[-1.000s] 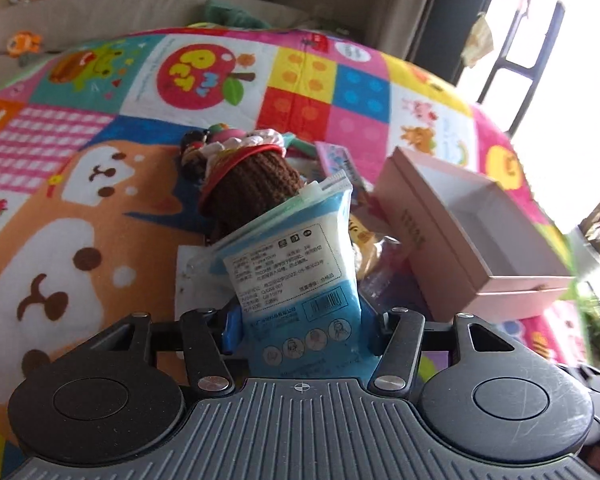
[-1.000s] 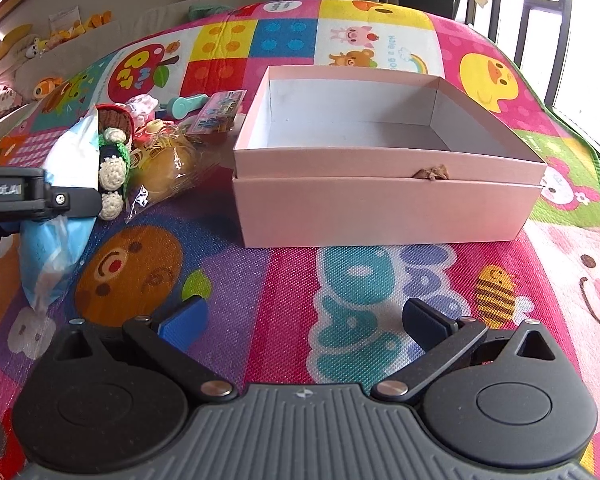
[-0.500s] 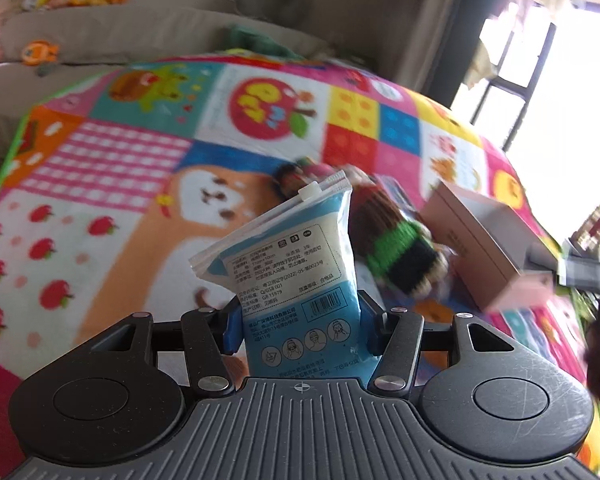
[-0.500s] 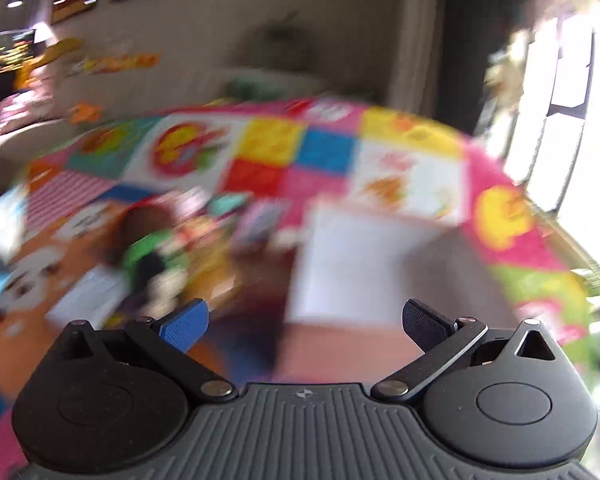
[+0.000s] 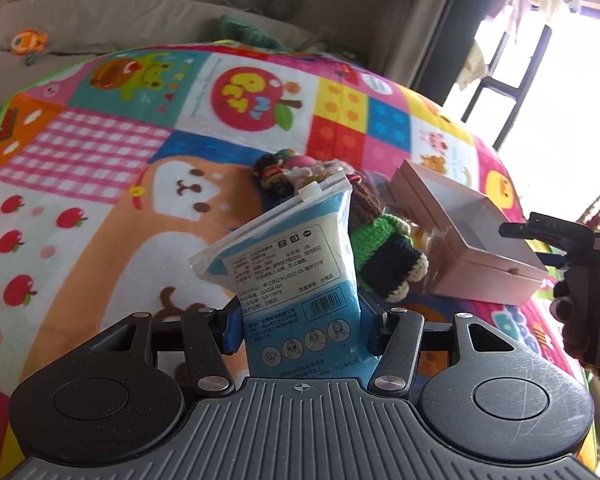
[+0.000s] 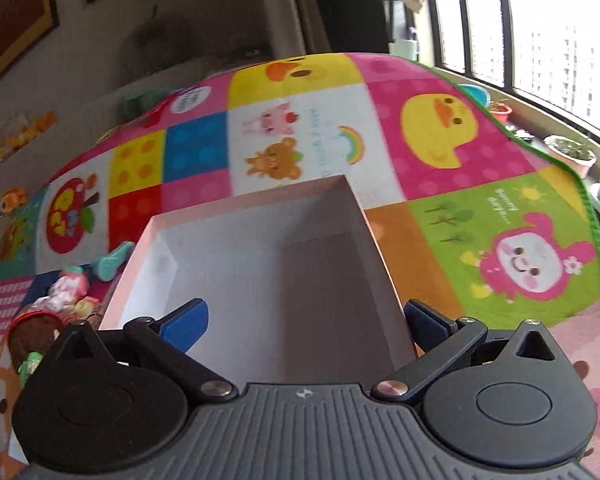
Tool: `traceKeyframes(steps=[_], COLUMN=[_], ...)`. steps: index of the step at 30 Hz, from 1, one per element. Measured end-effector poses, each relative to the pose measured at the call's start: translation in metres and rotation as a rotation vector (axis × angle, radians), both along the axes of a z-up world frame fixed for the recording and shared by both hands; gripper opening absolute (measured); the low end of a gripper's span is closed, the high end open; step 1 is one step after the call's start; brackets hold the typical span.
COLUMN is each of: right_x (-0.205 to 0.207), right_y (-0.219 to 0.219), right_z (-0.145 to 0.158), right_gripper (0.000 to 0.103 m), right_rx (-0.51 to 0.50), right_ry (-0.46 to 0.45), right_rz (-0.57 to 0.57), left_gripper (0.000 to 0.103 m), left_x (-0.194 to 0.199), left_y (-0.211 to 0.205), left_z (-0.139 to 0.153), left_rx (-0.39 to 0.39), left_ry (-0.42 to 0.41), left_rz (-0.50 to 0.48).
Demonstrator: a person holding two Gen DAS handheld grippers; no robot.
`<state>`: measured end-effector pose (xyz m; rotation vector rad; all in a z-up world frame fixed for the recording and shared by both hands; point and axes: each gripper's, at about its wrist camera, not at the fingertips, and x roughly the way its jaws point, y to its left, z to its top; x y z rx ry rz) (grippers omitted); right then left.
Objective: Organize objects
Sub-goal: 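Lift the blue packet with the left gripper while the right gripper grasps the knitted doll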
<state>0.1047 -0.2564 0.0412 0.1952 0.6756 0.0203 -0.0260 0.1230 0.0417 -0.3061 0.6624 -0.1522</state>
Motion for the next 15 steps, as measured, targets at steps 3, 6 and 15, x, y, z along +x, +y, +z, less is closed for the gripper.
traceKeyframes(steps=[3,6,15], right_x=[-0.01,-0.031,-0.002], right_y=[0.039,0.094,0.253], right_z=[0.02,0.046,0.02], right_gripper=[0.103,0.103,0.092], right_rx=[-0.168,-0.3,-0.353], right_ry=[-0.127,-0.255,-0.087], right_rz=[-0.005,0.194,0.583], left_gripper=[0.06,0.06,0.06], left_x=[0.001,0.004,-0.011], left_y=[0.012,0.023,0.022], left_z=[-0.001,-0.005,0.002], left_rx=[0.002,0.009,0.038], left_ry=[0.009,0.034,0.026], left_rz=[0.051,0.095,0.072])
